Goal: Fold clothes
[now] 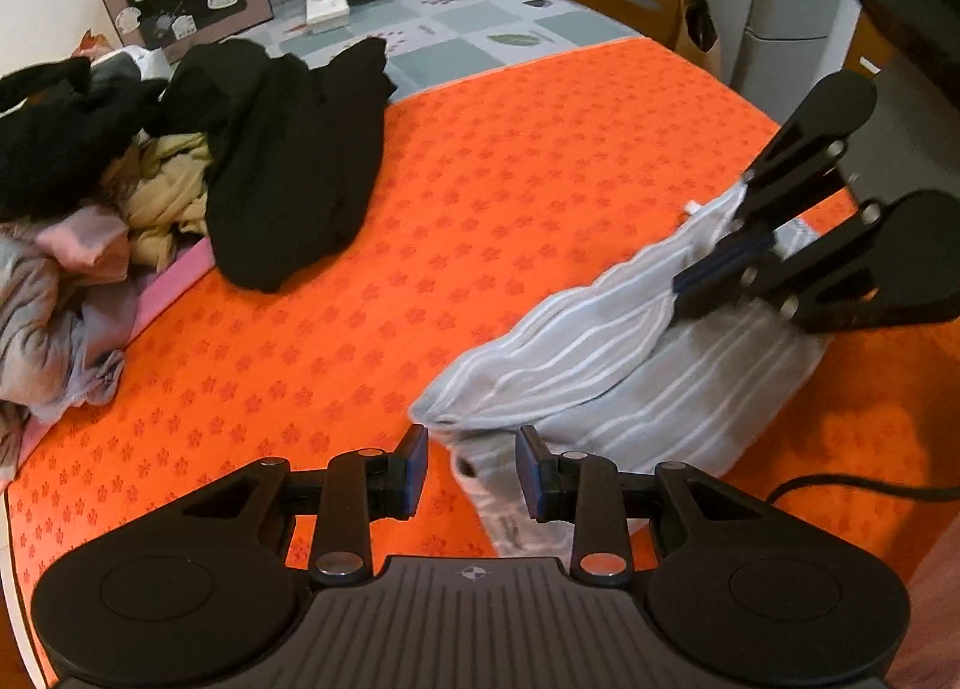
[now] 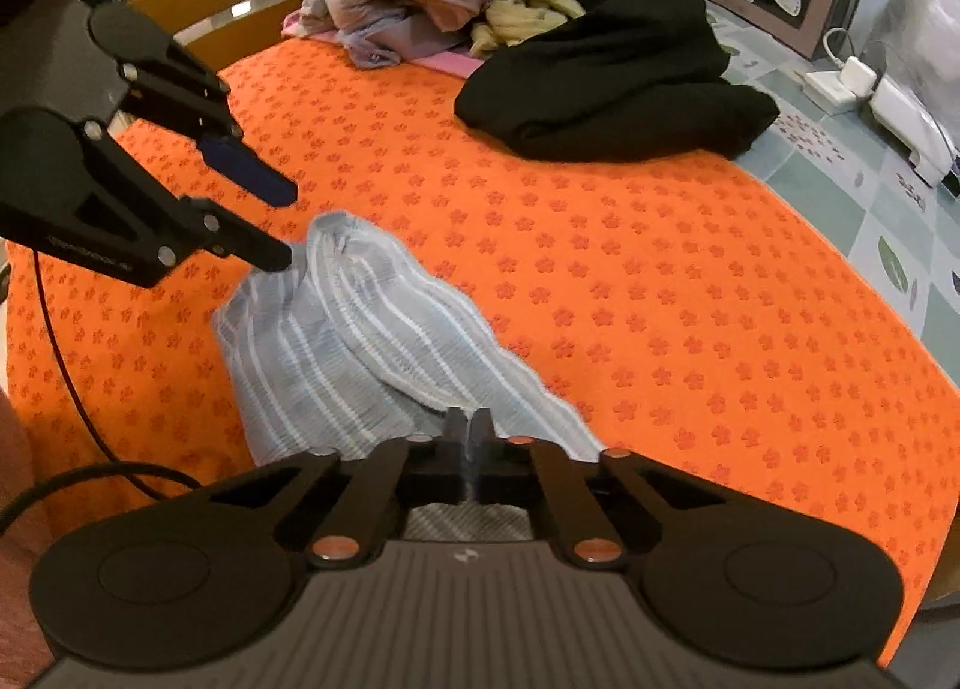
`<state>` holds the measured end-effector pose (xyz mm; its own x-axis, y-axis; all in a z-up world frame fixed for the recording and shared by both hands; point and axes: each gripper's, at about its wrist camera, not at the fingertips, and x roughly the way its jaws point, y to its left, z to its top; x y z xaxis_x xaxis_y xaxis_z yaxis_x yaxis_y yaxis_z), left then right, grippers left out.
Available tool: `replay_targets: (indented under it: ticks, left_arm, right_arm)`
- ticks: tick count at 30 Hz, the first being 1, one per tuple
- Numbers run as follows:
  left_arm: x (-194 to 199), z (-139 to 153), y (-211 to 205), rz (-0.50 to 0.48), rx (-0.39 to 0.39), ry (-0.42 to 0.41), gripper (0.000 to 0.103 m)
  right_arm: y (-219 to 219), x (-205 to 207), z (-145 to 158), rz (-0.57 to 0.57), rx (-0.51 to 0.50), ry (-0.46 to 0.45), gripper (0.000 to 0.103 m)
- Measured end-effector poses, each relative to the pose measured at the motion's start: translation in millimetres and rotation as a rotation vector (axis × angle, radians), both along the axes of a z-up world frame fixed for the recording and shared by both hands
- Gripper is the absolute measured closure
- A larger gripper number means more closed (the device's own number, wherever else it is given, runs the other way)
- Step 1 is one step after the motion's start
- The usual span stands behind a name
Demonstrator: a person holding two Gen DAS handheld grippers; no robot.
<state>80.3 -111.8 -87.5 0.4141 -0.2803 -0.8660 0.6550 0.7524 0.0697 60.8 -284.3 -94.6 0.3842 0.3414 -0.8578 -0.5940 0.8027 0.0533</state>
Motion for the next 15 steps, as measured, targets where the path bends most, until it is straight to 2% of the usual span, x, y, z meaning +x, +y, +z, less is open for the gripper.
replay_targets:
  ticks: [3, 9, 12, 13, 14, 15]
  left_arm:
    - [3.1, -3.1, -2.3, -0.029, 0.001, -0.004, 0.068]
    - [14.8, -9.0, -12.3, -0.115, -0.023, 0.041, 0.064]
    - [21.4, -12.6, -15.7, -0.118, -0.023, 0.053, 0.064]
    - [24.1, -13.0, -16.1, -0.115, -0.028, 0.060, 0.069]
    - [26.4, -12.9, -16.2, -0.112, -0.036, 0.065, 0.083]
    - [28.2, -12.5, -16.1, -0.107, -0.044, 0.070, 0.090]
  right_arm:
    - [-5.2, 1.5, 6.7, -0.024, 0.005, -0.016, 0.102]
    - [-11.2, 8.8, 9.4, -0.079, 0.001, -0.043, 0.102]
    - [-13.1, 13.9, 5.8, -0.102, 0.000, -0.043, 0.102]
    - [-13.6, 15.7, 4.6, -0.107, -0.002, -0.042, 0.102]
    - [-13.9, 17.3, 3.5, -0.112, -0.009, -0.046, 0.102]
    - [-14.1, 18.9, 2.4, -0.117, -0.016, -0.050, 0.102]
